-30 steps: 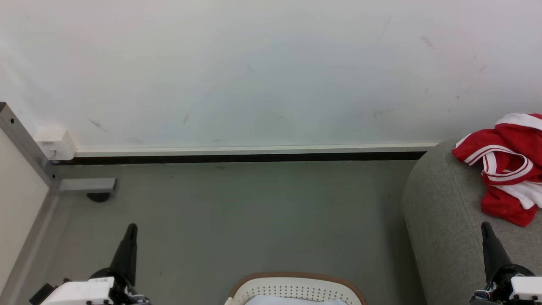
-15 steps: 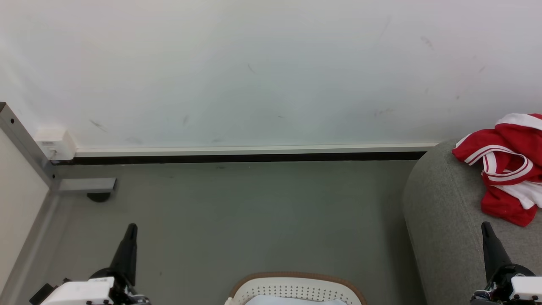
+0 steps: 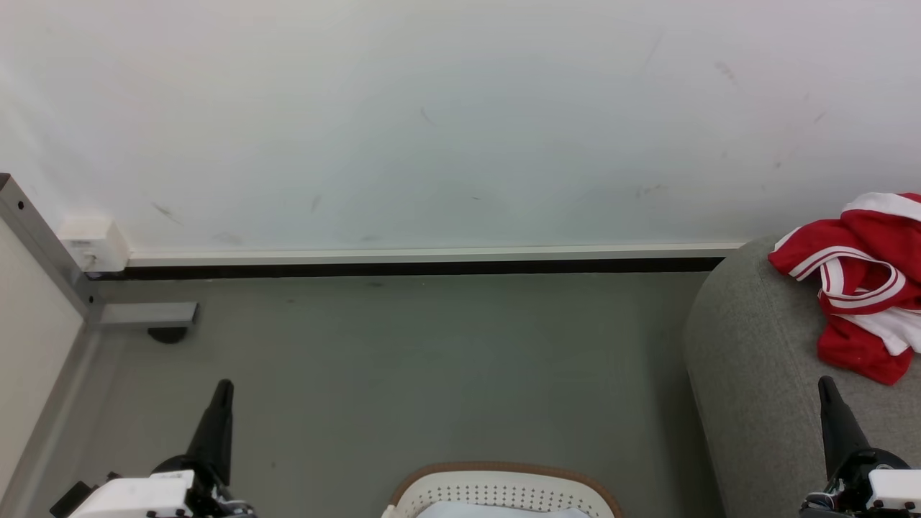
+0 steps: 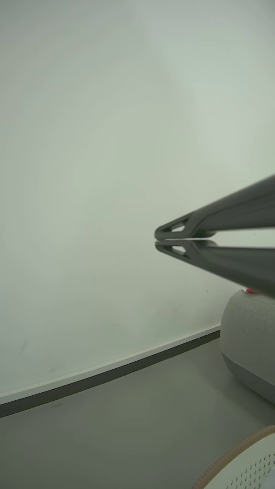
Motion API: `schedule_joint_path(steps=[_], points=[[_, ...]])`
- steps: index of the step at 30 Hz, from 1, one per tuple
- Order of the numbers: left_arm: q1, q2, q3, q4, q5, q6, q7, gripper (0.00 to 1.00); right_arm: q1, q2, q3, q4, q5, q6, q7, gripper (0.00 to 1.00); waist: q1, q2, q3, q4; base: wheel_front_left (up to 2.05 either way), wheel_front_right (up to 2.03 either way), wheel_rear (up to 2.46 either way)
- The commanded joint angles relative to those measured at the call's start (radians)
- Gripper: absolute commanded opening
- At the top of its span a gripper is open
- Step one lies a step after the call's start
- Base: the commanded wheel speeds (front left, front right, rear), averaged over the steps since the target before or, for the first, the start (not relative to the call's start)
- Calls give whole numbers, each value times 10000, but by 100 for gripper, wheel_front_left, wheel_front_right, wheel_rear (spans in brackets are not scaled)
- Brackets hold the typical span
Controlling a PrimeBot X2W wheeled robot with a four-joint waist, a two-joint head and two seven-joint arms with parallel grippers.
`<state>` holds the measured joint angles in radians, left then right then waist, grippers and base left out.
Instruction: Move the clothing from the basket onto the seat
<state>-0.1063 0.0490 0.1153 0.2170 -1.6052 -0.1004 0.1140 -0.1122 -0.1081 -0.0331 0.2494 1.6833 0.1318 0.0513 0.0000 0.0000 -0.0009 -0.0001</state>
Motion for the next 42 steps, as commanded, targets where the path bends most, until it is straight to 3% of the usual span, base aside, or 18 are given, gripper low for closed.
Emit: schedule_joint_path(steps=[1,42], points=[[-100,20,27,-39,-119,28,43,0,-79,-92,20,-8,32,-21,-38,0,0,0,0,0,0,0,0],[-99,20,28,-40,-119,29,43,0,-70,-132,98,-24,105,-21,-89,0,0,0,0,0,0,0,0]])
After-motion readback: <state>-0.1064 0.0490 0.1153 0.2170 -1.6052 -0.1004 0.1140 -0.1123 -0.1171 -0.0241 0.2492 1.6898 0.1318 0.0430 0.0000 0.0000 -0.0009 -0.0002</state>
